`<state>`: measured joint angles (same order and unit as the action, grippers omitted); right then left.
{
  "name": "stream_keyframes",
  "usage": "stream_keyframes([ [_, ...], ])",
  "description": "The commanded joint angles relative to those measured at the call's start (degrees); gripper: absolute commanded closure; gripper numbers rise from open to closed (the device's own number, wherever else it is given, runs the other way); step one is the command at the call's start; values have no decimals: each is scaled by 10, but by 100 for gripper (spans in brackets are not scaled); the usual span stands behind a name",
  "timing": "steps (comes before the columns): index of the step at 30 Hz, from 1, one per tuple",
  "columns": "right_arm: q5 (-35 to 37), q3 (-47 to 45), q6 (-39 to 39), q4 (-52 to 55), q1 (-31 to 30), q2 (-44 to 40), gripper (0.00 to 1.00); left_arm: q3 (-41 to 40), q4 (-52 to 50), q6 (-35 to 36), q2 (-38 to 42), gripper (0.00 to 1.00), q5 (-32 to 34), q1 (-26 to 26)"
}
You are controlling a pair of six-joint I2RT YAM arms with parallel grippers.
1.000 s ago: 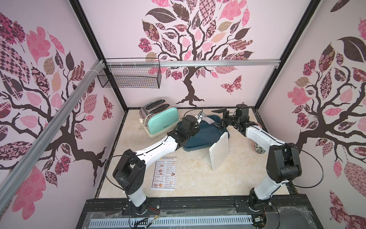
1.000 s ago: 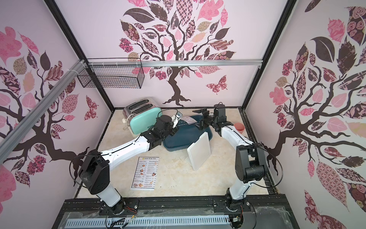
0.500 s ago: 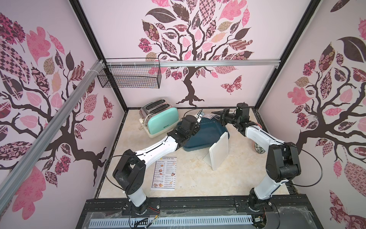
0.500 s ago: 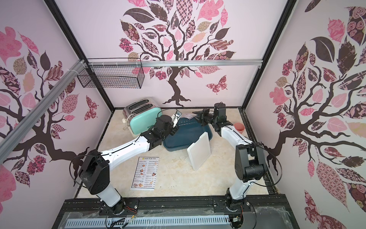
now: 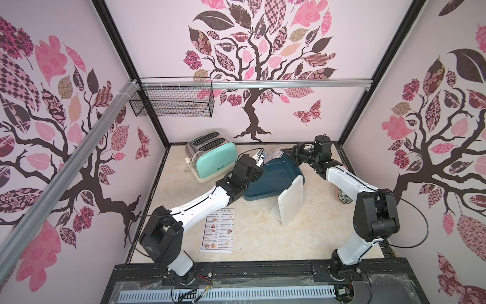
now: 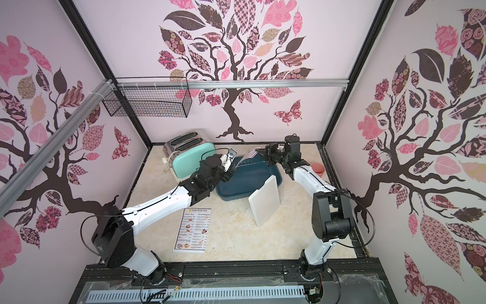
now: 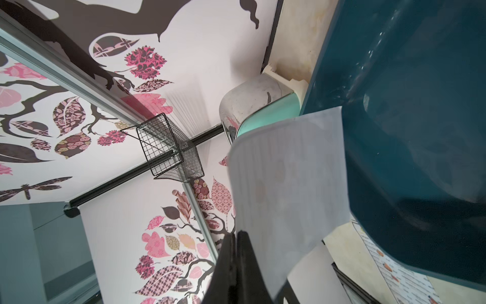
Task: Replace the menus in the menu holders
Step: Pick up the menu from the storage box.
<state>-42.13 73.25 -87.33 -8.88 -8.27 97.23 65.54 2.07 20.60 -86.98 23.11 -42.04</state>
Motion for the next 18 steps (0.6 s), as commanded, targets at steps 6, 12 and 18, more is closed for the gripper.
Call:
stream_keyframes([
  [6,118,220,561,362,-7,-54,100,15,-98,-41,157,26,-70,51],
  [12,134,202,782,410,-17,-165,100,101,-178,-42,181,29,-246,82],
  [18,156,220,996,516,-53,-267,100,215,-258,-15,144,26,-468,82],
])
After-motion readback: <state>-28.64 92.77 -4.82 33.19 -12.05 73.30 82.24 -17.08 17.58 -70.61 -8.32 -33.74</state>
